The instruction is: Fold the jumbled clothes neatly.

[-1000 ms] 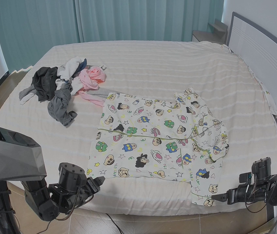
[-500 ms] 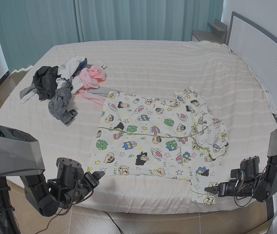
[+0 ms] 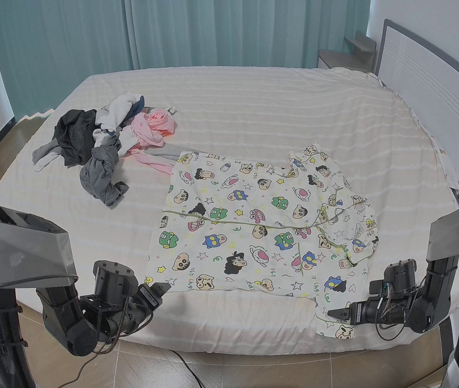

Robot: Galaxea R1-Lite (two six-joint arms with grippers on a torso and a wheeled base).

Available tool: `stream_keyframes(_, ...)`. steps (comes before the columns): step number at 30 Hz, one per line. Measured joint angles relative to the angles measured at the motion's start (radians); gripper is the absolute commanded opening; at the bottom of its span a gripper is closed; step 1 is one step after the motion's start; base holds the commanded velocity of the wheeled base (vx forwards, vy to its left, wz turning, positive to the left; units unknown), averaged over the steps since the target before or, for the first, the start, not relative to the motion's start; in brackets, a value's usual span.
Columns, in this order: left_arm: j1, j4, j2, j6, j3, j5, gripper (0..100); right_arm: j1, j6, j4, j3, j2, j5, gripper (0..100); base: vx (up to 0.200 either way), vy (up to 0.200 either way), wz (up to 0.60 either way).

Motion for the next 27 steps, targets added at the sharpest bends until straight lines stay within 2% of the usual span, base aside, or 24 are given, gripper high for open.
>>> stream_keyframes(7, 0.004, 0.0, 0.004, 0.001, -0.001, 0.0, 100, 0.001, 0.001, -0.004, 0.03, -0.016, 0.014, 100, 0.0, 0.0, 0.0)
stream_keyframes(14, 0.005, -0.001, 0.009, 0.004, -0.001, 0.002, 100, 0.018, 0.009, -0.003, 0.094, -0.06, 0.065, 100, 0.0, 0.0, 0.0)
stream_keyframes(27, 0.004, -0.002, 0.012, 0.006, -0.001, 0.004, 100, 0.045, 0.009, -0.015, 0.081, -0.047, 0.056, 100, 0.0, 0.0, 0.0)
